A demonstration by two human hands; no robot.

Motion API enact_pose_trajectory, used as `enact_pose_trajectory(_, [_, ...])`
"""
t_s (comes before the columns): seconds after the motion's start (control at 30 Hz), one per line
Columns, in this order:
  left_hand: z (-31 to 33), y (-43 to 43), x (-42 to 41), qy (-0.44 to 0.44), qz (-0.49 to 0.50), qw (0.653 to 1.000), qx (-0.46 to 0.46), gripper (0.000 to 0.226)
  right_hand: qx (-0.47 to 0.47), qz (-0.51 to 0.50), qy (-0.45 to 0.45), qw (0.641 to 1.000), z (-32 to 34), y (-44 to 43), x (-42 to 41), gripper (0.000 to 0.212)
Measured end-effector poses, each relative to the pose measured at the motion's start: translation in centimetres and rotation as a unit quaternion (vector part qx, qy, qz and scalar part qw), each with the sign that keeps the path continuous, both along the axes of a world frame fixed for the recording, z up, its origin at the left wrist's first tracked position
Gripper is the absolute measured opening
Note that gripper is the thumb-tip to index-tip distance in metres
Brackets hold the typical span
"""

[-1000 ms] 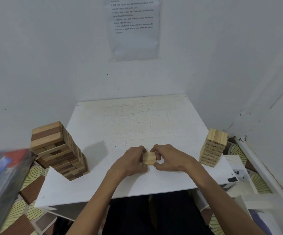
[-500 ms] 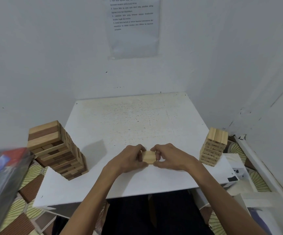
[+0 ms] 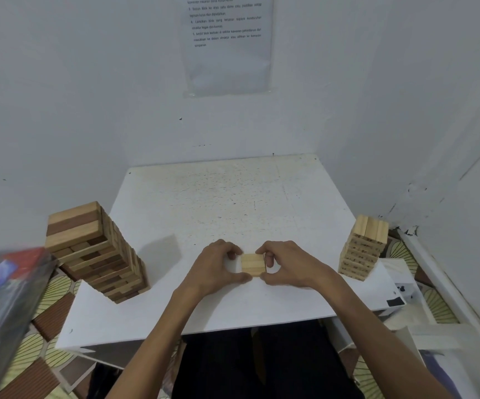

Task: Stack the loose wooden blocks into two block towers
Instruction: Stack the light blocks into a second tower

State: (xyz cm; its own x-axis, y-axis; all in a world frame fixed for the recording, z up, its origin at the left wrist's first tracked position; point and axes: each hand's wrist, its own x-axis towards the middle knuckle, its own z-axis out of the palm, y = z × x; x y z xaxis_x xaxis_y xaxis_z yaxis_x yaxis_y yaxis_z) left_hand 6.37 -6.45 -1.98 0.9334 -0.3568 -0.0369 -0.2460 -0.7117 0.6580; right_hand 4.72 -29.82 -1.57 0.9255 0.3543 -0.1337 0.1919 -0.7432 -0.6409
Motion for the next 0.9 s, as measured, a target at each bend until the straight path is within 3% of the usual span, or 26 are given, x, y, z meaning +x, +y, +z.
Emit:
enact_pose_trajectory(0.2, [-0.4, 0.3, 0.1, -0.020, -0.005, 1.000, -0.005, 0.052, 0.017, -0.001, -0.001, 1.000, 0.0, 0.0, 0.0, 0.042])
enact_pose_trajectory(0.47, [0.1, -0.1, 0.3, 0.027, -0.025, 0.999, -0.040, 0.045, -0.018, 0.017, 0.021, 0.999, 0.4, 0.1, 0.3, 0.046])
enact_pose_trajectory(0.9, [0.6, -0.2, 0.6, 0.040, -0.052, 0.998, -0.012, 0.043, -0.051, 0.035, 0.022, 0.998, 0.9, 0.2, 0.2, 0.046])
